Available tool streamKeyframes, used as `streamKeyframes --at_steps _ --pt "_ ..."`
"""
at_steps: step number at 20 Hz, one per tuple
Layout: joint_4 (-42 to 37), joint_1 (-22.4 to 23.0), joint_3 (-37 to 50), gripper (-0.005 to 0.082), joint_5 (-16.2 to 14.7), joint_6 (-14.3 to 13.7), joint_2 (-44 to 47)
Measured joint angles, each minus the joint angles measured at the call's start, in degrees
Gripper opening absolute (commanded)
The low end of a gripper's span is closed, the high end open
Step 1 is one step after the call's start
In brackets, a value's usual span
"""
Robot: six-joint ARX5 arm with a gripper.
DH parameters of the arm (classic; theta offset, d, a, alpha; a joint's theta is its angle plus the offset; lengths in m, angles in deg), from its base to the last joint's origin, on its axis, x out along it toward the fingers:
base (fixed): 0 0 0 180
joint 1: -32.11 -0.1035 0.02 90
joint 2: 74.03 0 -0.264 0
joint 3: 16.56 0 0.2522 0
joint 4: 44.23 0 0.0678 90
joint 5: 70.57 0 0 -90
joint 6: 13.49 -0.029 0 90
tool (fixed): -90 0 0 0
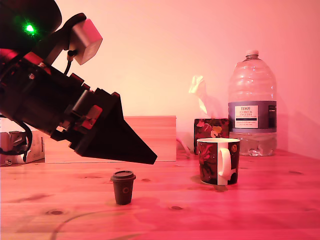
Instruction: Pick up the coffee capsules from the table one by one and drop them inside the nearest coffee cup
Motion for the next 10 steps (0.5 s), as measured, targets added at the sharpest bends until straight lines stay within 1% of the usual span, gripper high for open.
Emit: streamKeyframes --at_steps 10 --pt "0.0 0.0 0.0 0.0518 0.2 0.3 -0.1"
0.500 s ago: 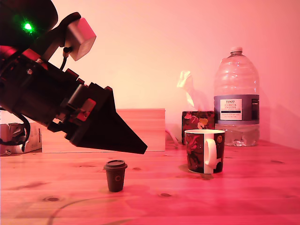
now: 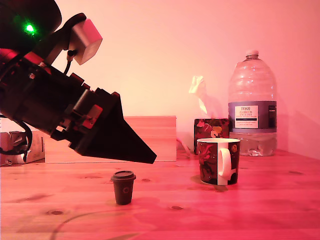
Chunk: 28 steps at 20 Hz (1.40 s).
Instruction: Pick up the coffee capsules from the table one by one and drop them inside the nearest coffee cup
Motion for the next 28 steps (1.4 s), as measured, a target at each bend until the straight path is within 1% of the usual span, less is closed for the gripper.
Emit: streamKeyframes --at_steps 2,5,6,8,11,13,14,16,17,21,23,24,28 --pt "0.0 0.0 0.0 0.0518 0.7 0.0 0.0" --pt "0.2 0.0 0.0 0.0518 2.6 0.2 -0.5" --pt "0.2 0.0 0.2 0.0518 3.5 4.7 -1.3" --pt "0.0 0.0 1.2 0.0518 5.9 4.7 -4.3" --pt "-0.7 0.3 3.9 0.0518 10.6 4.7 -10.3" --pt "-0.9 0.6 6.2 0.0518 13.2 4.7 -14.0" --pt "-1.0 0.6 7.4 0.0518 14.3 11.8 -15.6" --pt "-1.4 0.9 10.6 0.0518 17.2 11.8 -18.8" --pt "-1.5 1.0 12.3 0.0518 18.6 13.9 -20.5" --pt "-1.7 2.1 17.9 0.0518 23.2 14.1 -24.7" --pt "-1.6 2.1 18.7 0.0518 23.7 14.1 -24.7" --pt "-1.7 2.2 18.7 0.0518 24.1 17.6 -24.7" --pt "-3.0 2.4 18.7 0.0518 26.2 17.8 -24.1"
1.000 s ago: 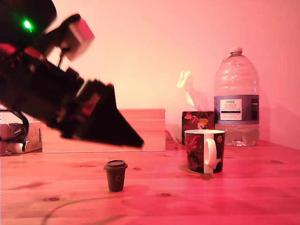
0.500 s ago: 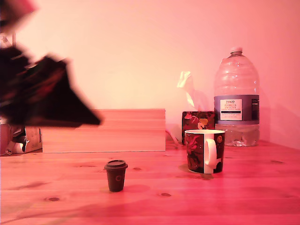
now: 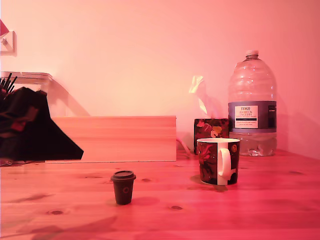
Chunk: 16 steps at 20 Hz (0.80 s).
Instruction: Pick up the coffee capsules from the table one by one and drop them inside the nearest coffee cup
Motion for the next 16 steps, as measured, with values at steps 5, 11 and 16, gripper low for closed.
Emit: streamKeyframes --at_steps 5,11,16 --pt "-7.1 0.0 0.0 0.0518 0.3 -0.3 5.7" --pt "-14.2 0.1 -0.8 0.0518 -0.7 -1.1 17.0" --pt "-14.6 0.3 -5.6 0.0518 -1.5 -1.8 22.7"
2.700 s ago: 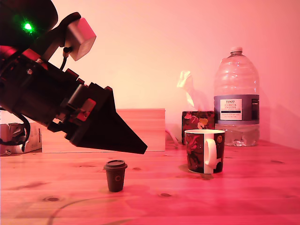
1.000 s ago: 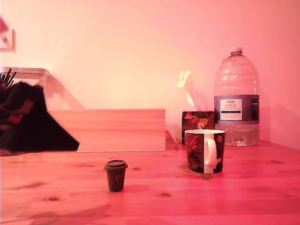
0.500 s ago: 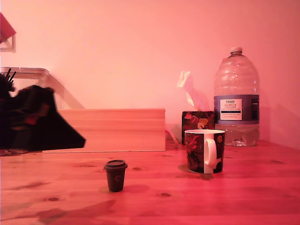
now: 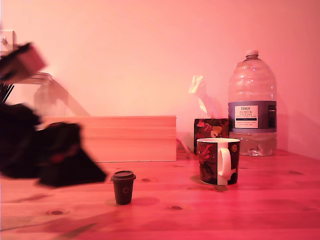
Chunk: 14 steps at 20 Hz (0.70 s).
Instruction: Pick up the coffee capsules from the table one by one and drop them inside the nearest coffee cup
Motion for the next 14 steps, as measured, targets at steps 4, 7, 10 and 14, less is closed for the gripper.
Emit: streamKeyframes --at_steps 4,7,10,14 --pt "0.3 0.0 -1.7 0.0518 -0.1 -0.6 3.1" --pt "0.5 0.0 -2.7 0.0518 -0.1 -1.2 5.0" --pt "0.4 0.0 -3.7 0.0518 0.0 -2.4 7.8" --pt "-0.2 -0.3 -4.8 0.0519 0.0 -3.0 10.1"
